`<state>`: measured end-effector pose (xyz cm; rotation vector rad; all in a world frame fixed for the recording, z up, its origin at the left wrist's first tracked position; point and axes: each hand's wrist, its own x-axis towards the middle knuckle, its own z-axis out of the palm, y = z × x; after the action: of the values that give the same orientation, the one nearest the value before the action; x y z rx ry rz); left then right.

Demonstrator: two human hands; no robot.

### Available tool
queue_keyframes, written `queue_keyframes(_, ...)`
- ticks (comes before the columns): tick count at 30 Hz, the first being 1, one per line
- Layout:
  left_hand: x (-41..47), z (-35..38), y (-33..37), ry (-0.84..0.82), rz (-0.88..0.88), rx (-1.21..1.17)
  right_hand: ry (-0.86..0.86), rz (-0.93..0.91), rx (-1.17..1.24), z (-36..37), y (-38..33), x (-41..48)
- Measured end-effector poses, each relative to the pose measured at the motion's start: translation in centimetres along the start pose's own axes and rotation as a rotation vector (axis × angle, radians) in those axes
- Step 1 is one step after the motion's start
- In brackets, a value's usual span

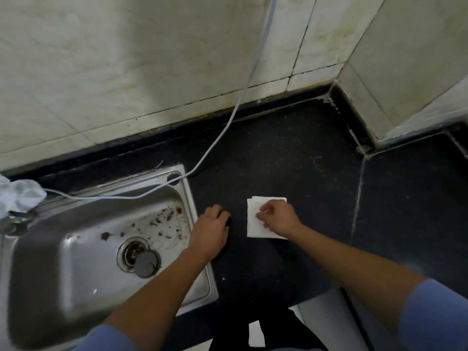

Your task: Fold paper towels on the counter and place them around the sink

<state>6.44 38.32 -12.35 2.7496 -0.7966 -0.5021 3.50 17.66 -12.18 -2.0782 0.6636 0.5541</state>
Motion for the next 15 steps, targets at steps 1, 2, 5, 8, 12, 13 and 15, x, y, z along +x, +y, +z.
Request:
queue_keyframes(1,0.5,0.0,0.8,0.003,0.044,0.003,0.082,-0.103,-0.17,-0.8,0.9,-0.3)
queue_keyframes(2,1.1,0.0,1.6,-0.001,0.093,0.015,0.158,-0.213,-0.342,-1.5,1.8,-0.5)
queue_keyframes(5,2.9,0.5,3.9,-0.107,0.225,0.118,0.125,-0.417,-0.699,-2.5,4.3,-0.9)
queue_keyframes(8,3.9,1.6,4.2,-0.245,0.275,0.253,0.001,-0.429,-0.894,-2.1,6.5,-0.8)
queue_keyframes(12,3.7,2.6,3.2,-0.288,0.255,0.271,-0.044,-0.425,-0.963,-2.5,7.8,-0.5)
queue_keyframes(13,3.7,2.8,3.2,-0.292,0.255,0.274,-0.056,-0.436,-0.973,-2.7,7.7,-0.5)
queue_keyframes(15,3.6,2.8,3.3,-0.295,0.246,0.272,-0.082,-0.458,-0.988,-3.2,7.2,-0.4)
